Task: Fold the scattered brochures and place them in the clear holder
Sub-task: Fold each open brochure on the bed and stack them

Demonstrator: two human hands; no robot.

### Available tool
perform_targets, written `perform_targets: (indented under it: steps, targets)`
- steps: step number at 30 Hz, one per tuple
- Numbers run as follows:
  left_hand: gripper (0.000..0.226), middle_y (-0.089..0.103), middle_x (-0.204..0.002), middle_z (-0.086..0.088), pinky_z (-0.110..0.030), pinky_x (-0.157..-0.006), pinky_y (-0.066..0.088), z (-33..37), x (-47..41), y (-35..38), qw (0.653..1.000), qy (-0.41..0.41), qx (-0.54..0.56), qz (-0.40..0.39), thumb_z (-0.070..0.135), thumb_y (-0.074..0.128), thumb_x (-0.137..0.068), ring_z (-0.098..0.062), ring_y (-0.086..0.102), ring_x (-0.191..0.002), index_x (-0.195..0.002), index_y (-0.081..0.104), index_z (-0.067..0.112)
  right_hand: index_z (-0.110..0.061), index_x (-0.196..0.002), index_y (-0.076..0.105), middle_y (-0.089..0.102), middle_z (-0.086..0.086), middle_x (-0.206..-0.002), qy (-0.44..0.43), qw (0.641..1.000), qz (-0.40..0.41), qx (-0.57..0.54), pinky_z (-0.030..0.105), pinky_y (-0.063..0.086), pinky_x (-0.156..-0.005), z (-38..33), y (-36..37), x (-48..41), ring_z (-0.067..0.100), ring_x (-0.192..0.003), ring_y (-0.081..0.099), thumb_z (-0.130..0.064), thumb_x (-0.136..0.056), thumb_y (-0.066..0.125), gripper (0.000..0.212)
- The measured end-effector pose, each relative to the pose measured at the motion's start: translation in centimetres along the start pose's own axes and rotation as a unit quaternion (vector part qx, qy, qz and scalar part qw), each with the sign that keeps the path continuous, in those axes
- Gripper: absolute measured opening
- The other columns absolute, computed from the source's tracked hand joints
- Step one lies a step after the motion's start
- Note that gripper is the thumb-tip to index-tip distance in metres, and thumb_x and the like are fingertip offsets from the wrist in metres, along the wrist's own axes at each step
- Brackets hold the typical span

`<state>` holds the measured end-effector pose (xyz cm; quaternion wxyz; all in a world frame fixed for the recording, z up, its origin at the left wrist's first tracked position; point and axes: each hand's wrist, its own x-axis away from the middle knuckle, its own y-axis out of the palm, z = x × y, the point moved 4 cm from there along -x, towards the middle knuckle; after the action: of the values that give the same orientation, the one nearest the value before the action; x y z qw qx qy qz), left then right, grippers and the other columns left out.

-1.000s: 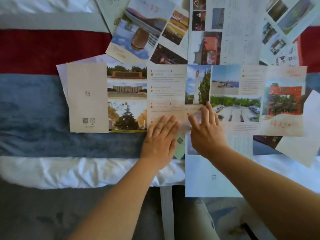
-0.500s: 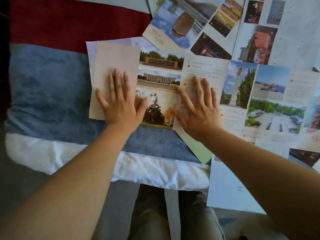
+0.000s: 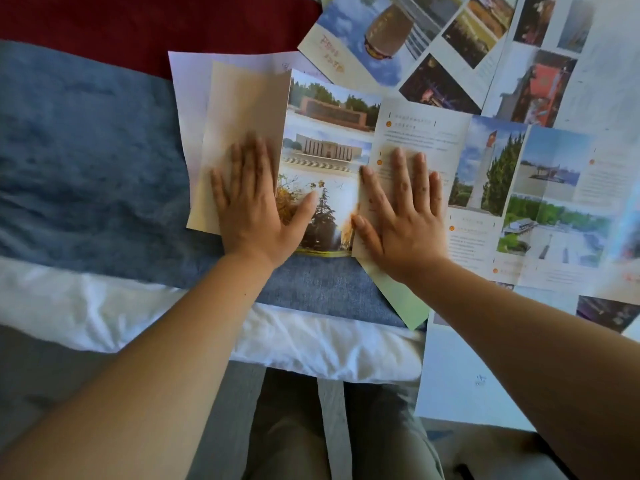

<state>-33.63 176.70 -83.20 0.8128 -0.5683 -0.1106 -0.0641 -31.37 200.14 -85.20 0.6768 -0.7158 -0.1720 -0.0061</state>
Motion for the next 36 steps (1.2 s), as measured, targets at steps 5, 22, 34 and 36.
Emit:
perform_targets:
  steps: [5,22,34,36]
  targets:
    - [0.092,0.013,-0.171,-0.001,-0.057,-0.125,0.005,1.8,0.8,-0.8,0.997,0.014,0.080,0.012,0.064,0.047,-0.093,-0.020,0.007,-0.158,-0.163,0.014,0.015,-0.033,-0.166,0.001,-0.004,0.013,-0.173,0.005,1.000,-0.009,0.002,0.057,0.003,-0.127,-0.2,-0.4,0.1,0.039,-0.158,-0.006,-0.067,-0.105,0.020,0.072]
    - [0.079,0.025,-0.167,-0.009,-0.074,-0.118,0.006,13.3,4.3,-1.7,0.984,0.029,0.175,-0.002,-0.010,0.048,-0.093,-0.032,0.021,-0.155,-0.161,0.014,0.014,-0.036,-0.164,0.012,-0.012,0.014,-0.172,0.094,0.994,-0.053,0.023,0.055,-0.009,-0.126,6.1,-3.9,3.8,0.035,-0.158,-0.014,-0.073,-0.098,0.029,0.078]
    - [0.084,0.002,-0.172,0.000,-0.061,-0.124,0.005,19.6,4.3,2.3,0.989,0.006,0.135,-0.067,0.000,0.040,-0.097,-0.022,0.002,-0.158,-0.162,-0.007,0.023,-0.039,-0.164,-0.006,-0.017,0.003,-0.173,0.188,0.980,-0.061,-0.028,0.055,-0.005,-0.127,15.6,-2.7,10.3,0.030,-0.158,-0.017,-0.081,-0.096,0.012,0.082]
    - [0.082,-0.003,-0.172,0.000,-0.061,-0.123,0.006,20.4,4.0,3.0,0.990,0.008,0.117,-0.076,0.004,0.039,-0.098,-0.023,-0.001,-0.158,-0.162,-0.008,0.023,-0.040,-0.164,-0.005,-0.014,0.003,-0.173,0.171,0.983,-0.053,-0.033,0.055,-0.003,-0.128,16.0,-2.5,10.6,0.030,-0.159,-0.014,-0.080,-0.097,0.012,0.079]
